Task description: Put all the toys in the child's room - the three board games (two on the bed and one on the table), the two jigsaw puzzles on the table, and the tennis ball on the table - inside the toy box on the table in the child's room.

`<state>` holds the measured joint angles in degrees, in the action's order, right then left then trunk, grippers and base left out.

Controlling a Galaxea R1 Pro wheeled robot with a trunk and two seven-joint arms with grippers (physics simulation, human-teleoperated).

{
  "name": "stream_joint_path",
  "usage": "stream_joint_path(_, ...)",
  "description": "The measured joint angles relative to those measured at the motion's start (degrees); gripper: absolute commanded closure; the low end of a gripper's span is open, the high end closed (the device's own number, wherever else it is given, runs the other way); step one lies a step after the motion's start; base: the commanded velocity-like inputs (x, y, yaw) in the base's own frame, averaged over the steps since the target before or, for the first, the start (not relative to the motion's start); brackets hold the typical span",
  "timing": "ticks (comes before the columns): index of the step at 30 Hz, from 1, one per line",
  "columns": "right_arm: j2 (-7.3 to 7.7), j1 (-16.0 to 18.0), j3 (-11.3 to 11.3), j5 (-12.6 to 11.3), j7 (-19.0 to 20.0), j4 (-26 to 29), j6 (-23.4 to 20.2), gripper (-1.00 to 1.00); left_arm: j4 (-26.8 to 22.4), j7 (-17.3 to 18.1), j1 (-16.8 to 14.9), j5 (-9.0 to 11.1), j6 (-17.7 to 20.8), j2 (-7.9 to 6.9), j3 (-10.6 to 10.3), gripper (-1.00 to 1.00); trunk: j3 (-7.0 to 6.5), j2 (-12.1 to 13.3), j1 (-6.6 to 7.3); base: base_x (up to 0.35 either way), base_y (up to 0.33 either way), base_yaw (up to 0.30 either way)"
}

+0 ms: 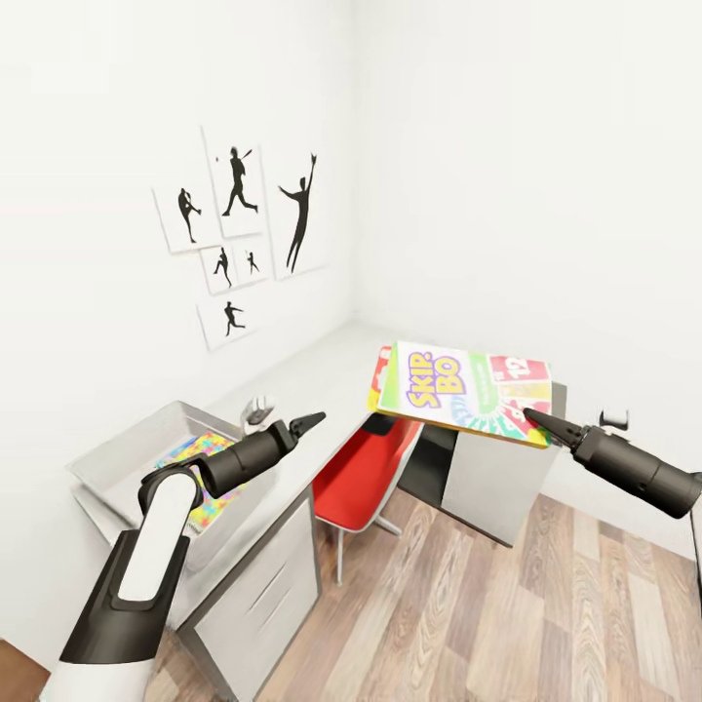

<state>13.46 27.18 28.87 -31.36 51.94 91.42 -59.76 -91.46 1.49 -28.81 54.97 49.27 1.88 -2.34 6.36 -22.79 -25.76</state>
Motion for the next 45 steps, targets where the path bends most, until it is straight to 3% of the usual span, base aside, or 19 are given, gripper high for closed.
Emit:
stream_joint_path(4, 1.16, 0.0, 1.3, 0.2, 0.7, -0.1, 0.1, 1.00, -0.3, -0.2, -1.3, 0.0, 1.3, 0.00, -0.5, -1.00, 0.00, 0.0, 0.00, -0.193, 0.233, 0.000)
stream_joint_path(9, 1.36, 0.1, 2.9, 0.4, 0.8, -0.1, 0.0, 1.00, -0.5, -0.3, -2.9, 0.0, 2.9, -0.03, -0.7, -1.00, 0.00, 0.0, -0.01, -0.224, 0.231, 0.000)
stream_joint_path(10, 1.37, 0.1, 4.4, 0.5, 0.8, -0.1, 0.1, 1.00, -0.5, -0.3, -6.8, 0.1, 4.7, -0.03, -0.7, -1.00, -0.01, 0.0, -0.01, -0.237, 0.230, 0.000)
stream_joint_path(11, 1.38, 0.1, 4.5, 0.5, 0.9, -0.1, 0.1, 1.00, -0.5, -0.3, -7.2, 0.0, 4.8, -0.03, -0.7, -1.00, 0.00, 0.0, -0.01, -0.238, 0.231, 0.000)
stream_joint_path(23, 1.33, 0.0, 4.5, 0.3, 1.0, 0.0, -0.1, 1.00, -0.6, -0.1, -7.4, 0.0, 4.9, -0.19, -0.7, -1.00, 0.00, 0.0, 0.01, -0.160, 0.176, 0.000)
stream_joint_path(45, 1.30, 0.0, 4.4, 0.3, 1.0, 0.0, -0.1, 1.00, -0.6, 0.2, -7.0, 0.1, 5.0, -0.38, -0.2, -1.00, 0.00, 0.0, 0.02, -0.015, 0.044, 0.000)
